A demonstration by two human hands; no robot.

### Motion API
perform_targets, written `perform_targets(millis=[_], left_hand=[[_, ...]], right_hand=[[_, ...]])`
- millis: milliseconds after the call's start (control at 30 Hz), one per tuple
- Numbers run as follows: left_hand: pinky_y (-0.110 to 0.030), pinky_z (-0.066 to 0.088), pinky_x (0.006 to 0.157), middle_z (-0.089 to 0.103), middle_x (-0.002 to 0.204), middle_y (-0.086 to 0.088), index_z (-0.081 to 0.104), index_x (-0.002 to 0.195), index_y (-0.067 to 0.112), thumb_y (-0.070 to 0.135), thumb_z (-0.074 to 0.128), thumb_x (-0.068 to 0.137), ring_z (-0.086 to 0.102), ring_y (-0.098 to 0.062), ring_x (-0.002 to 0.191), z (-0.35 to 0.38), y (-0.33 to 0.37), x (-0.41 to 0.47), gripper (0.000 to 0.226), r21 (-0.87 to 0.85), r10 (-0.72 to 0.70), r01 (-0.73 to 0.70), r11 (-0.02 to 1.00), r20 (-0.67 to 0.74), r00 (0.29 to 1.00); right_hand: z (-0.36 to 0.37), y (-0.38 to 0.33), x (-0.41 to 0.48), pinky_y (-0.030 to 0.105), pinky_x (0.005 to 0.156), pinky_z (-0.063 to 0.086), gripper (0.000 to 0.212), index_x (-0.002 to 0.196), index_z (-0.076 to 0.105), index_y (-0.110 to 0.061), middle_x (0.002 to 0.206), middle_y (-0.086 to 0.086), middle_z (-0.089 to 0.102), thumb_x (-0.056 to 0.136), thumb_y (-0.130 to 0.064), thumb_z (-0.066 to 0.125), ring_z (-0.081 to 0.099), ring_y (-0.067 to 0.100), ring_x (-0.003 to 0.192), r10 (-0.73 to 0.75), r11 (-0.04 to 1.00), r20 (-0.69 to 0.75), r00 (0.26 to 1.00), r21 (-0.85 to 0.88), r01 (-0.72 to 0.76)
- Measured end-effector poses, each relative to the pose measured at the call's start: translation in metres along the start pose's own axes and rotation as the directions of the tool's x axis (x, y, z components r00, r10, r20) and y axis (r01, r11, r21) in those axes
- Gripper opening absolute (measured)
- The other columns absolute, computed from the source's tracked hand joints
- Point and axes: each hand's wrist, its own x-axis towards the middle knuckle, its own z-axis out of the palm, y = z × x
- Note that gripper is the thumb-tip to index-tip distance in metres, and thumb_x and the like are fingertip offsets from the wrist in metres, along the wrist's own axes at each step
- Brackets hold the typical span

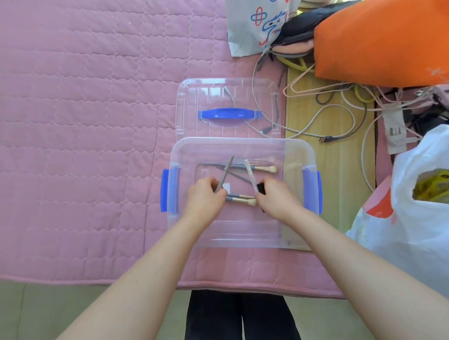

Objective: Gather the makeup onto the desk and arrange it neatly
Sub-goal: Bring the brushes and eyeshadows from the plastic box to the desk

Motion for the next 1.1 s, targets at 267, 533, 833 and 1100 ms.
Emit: perform_targets(millis=[267,533,833,1100], left_hand=[[-0.021,0.040,0.049,0.056,0.067,-0.003,0.057,0.088,0.005,0.012,0.050,0.091,0.051,-0.014,0.054,-0.023,0.030,-0.087,0.010,-0.431,-0.149,0.115,0.895,-0.046,0.988],[-0.025,0.044,0.054,0.060,0.069,0.001,0.061,0.089,0.015,0.016,0.053,0.094,0.056,-0.011,0.060,-0.049,0.063,-0.190,0.009,-0.591,-0.151,0.026,0.806,-0.162,0.975],[-0.028,0.048,0.063,0.060,0.064,0.004,0.063,0.082,0.017,0.022,0.056,0.093,0.057,-0.009,0.057,-0.056,0.076,-0.304,0.014,-0.654,-0.253,-0.051,0.754,-0.363,0.897],[-0.045,0.051,0.069,0.063,0.070,-0.009,0.060,0.072,0.019,0.026,0.059,0.088,0.058,-0.028,0.064,-0.069,0.041,-0.394,0.017,-0.671,-0.422,-0.046,0.740,-0.516,0.745]], right_hand=[[-0.035,-0.026,-0.089,0.024,0.063,0.044,0.013,0.101,0.054,-0.013,0.080,0.004,0.066,0.089,-0.011,0.054,0.055,0.013,0.069,-0.027,0.848,-0.007,1.000,0.529,0.027],[-0.090,-0.054,-0.193,0.020,0.066,0.052,0.010,0.096,0.058,-0.017,0.085,0.010,0.069,0.091,-0.011,0.053,0.064,0.007,0.073,-0.140,0.773,-0.021,0.990,0.623,0.122],[-0.115,-0.080,-0.292,0.015,0.057,0.043,0.005,0.089,0.057,-0.020,0.075,0.001,0.066,0.087,-0.015,0.056,0.056,0.001,0.055,-0.333,0.869,-0.046,0.942,0.371,0.326],[-0.090,-0.103,-0.353,0.031,0.062,0.047,0.008,0.079,0.050,-0.026,0.065,-0.001,0.061,0.086,-0.022,0.053,0.056,0.017,0.062,-0.490,0.868,0.090,0.867,0.138,0.477]])
